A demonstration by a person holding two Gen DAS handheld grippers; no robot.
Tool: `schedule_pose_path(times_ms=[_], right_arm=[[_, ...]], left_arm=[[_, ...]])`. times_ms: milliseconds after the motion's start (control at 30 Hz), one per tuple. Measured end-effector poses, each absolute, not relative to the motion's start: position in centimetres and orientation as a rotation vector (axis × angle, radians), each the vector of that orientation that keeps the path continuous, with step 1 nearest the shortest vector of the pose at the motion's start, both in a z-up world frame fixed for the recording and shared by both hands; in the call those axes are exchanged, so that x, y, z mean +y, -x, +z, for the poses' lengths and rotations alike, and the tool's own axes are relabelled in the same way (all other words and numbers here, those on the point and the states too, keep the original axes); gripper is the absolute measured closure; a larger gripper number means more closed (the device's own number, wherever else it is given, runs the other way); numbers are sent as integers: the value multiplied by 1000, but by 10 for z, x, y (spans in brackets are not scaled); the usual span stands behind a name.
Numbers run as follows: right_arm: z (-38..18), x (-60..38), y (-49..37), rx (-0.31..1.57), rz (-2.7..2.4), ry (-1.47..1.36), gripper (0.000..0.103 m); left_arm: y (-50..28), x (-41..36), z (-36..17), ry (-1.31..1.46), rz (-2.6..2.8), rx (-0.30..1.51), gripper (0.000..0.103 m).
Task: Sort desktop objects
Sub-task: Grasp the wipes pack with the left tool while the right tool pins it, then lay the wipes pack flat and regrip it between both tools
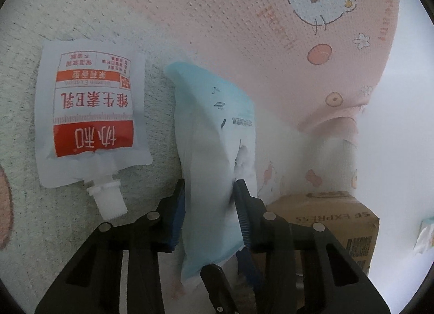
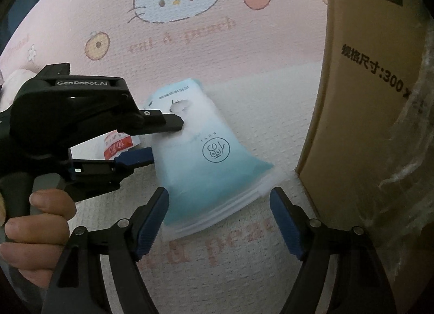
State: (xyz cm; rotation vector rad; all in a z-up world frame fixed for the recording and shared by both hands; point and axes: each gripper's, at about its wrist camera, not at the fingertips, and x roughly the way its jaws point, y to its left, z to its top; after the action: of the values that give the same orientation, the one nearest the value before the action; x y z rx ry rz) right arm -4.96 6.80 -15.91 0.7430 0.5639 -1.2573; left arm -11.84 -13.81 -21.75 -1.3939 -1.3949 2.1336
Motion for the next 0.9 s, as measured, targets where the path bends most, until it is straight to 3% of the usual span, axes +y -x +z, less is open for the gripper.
schedule_pose_path(times_ms=[300, 600, 733, 900], right_arm=[[-151, 81, 49, 544, -1141, -679, 28], [-157, 93, 52, 585, -1059, -678, 28], [-159, 94, 37, 642, -972, -647, 46], [-166, 92, 33, 684, -936, -641, 48]], left_arm=[[80, -125, -186, 1345, 2273, -1203, 73], [36, -137, -180, 1320, 2329, -1270, 76], [16, -147, -185, 1325, 2348, -1320, 77], [8, -156, -191, 1339, 2374, -1349, 77]])
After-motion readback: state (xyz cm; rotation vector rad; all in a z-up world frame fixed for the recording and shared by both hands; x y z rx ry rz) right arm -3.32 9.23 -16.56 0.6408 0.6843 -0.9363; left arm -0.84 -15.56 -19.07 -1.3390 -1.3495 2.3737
